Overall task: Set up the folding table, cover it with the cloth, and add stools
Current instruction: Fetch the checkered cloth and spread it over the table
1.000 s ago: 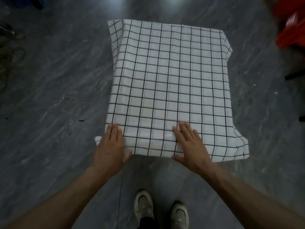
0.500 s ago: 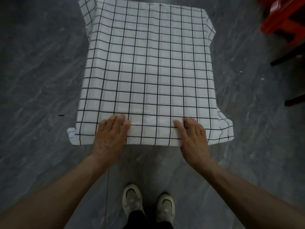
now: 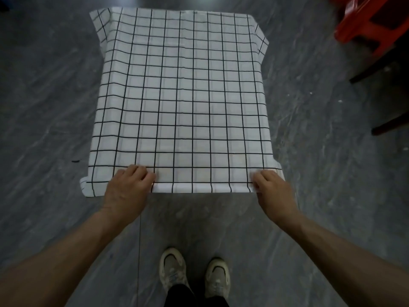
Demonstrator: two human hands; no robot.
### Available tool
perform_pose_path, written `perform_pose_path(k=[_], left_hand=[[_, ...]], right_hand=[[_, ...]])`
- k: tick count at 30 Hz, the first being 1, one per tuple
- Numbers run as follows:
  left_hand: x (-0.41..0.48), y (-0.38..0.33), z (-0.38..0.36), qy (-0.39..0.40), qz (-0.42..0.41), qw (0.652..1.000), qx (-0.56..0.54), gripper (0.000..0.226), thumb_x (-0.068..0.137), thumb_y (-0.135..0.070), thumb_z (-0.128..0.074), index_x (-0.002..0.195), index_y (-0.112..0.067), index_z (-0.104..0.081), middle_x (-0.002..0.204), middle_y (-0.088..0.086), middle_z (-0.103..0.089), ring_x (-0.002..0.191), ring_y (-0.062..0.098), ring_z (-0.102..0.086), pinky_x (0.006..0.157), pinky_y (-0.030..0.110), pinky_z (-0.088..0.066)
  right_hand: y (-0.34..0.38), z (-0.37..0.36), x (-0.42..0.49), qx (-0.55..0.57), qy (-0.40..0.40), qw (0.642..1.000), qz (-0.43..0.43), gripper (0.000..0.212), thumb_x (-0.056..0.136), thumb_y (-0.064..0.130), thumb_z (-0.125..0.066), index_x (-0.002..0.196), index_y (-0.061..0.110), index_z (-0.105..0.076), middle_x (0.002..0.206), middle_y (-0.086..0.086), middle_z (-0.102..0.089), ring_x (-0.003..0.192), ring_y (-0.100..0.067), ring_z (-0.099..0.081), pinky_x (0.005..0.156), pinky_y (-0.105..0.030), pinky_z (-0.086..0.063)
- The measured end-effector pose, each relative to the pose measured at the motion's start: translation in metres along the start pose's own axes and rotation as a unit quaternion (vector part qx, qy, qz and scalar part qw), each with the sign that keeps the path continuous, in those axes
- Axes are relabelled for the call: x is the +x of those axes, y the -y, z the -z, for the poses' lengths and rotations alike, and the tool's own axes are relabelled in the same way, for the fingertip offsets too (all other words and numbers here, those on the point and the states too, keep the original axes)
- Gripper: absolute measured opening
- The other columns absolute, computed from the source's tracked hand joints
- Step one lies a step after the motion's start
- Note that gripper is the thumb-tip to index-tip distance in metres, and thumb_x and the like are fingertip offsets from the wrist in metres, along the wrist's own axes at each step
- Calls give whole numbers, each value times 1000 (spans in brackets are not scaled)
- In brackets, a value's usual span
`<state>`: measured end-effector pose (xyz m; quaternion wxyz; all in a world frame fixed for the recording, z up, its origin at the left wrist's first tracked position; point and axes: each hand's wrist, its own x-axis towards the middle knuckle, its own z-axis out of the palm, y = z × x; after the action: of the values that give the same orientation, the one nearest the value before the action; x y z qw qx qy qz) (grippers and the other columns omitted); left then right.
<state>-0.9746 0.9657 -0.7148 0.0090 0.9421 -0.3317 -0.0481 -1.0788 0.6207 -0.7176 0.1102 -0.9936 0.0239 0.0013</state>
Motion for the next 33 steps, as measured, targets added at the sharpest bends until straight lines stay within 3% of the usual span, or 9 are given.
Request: perform_pose_path(k=[2,7,12,15,18,22,26,29,33], left_hand=[[-2,-4,6,0,3,1000,-14,35,63,-4,-84,94,-5,-68,86,14,-63,76,31,-59,61,41,-51],[-15,-17,18,5,5,1000,-29,37,58,-3,-89,90,-5,-71,84,11,-65,74,28,-62,59,38,-52],[-38,-32,13,61,7,998,-29,46,53,-8,-91,94,-8,-71,89,9,-66,80,26,-63,64,38,-55],[-41,-31,10,96,30,994,-35,61,61,-40,-88,111,-14,-65,109,7,-62,98,27,-62,80,42,-53],[-33,-27,14,44,39,996,-72,61,83,-64,-57,124,-19,-55,121,2,-55,110,20,-53,89,38,-48],[-2,-11,27,7,101,990,-101,56,92,-53,-42,135,-17,-47,141,6,-47,129,22,-42,101,39,-43],[25,16,31,43,131,987,-86,66,95,-48,-44,151,-15,-29,160,9,-22,148,25,-18,118,41,-24],[33,40,29,108,148,980,-73,72,99,-50,-34,155,-13,-10,164,11,-2,150,25,1,123,38,-5],[36,65,37,152,202,958,-132,68,98,-44,-45,152,-15,-17,164,8,-2,149,24,-7,119,37,-19]], right_hand=[[0,3,-3,25,14,1000,-12,22,71,-11,-70,84,6,-64,79,-8,-62,71,-31,-59,50,-30,-39],[2,7,-20,51,80,994,-48,12,83,-5,-59,85,6,-62,84,-8,-60,79,-29,-55,61,-45,-50],[3,5,-48,34,120,991,-51,11,85,4,-63,83,15,-58,88,-2,-60,83,-25,-57,62,-38,-49],[5,10,-43,26,149,988,-28,33,73,35,-81,96,21,-61,102,5,-55,90,-17,-54,73,-29,-48],[13,16,-27,47,93,994,12,45,78,55,-72,107,21,-63,107,2,-55,94,-14,-51,81,-29,-48],[26,20,16,61,48,997,-22,49,90,46,-62,132,21,-55,134,-3,-52,124,-20,-48,102,-34,-44],[37,20,57,63,101,992,-48,68,93,51,-55,152,29,-29,161,-4,-20,148,-21,-19,118,-41,-29],[43,19,76,52,170,981,-75,70,94,52,-54,153,30,-25,164,-4,-9,151,-22,-7,118,-41,-24],[54,23,96,66,185,973,-125,62,93,44,-59,147,24,-35,157,-7,-25,144,-24,-23,113,-38,-33]])
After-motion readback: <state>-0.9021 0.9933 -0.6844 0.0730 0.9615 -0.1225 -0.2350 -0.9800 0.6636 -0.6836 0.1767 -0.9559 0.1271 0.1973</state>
